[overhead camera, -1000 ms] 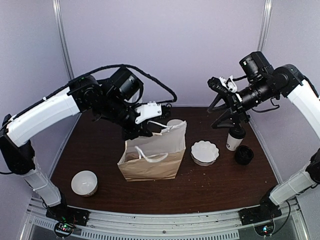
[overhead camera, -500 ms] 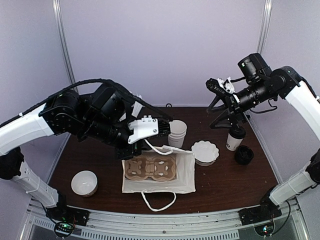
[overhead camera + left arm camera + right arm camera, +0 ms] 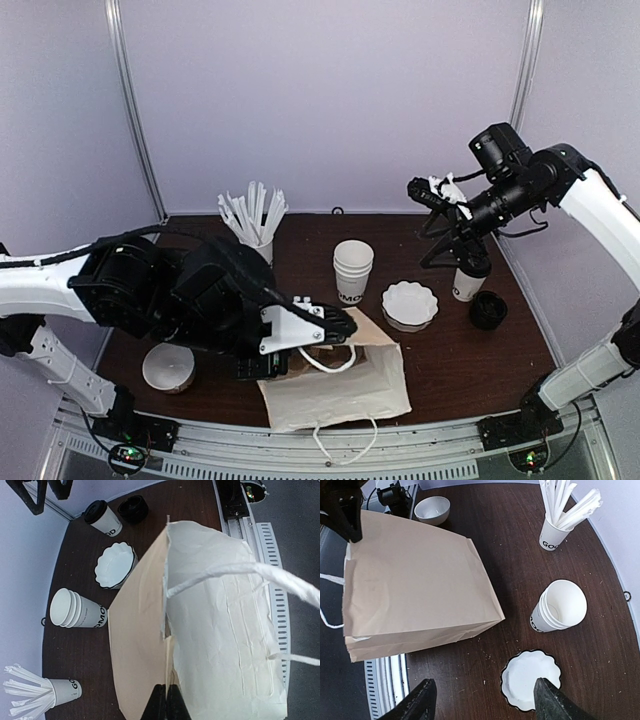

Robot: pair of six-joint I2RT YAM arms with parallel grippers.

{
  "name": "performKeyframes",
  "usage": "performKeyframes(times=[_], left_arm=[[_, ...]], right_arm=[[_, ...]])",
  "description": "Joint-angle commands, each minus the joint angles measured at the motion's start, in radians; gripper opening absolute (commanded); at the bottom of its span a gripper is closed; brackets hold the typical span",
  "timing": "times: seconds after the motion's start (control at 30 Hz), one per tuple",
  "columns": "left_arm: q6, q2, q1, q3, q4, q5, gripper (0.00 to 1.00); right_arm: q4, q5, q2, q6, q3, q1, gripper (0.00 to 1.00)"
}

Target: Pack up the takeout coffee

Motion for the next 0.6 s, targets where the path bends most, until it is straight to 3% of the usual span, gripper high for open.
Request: performKeyframes(times=[0.0,0.37,0.57], left_arm=[[-0.057,-0.053,-0.07,-0.036,0.091,-0.121,0.0],[0.005,-0.036,-0.073,-0.042,0.149,-0.225,0.0],[0.024,-0.029,0.075,0.002,0.128,-0.052,0.0]], right_arm=[[0.025,0.049,-0.027,-0.003,-0.033,-0.045,0.7],[0.105,0.31,0.1,0.097,-0.033,-0.307,0.72],[0.021,0.398,0.266,0.104,0.026,-0.41,0.74]])
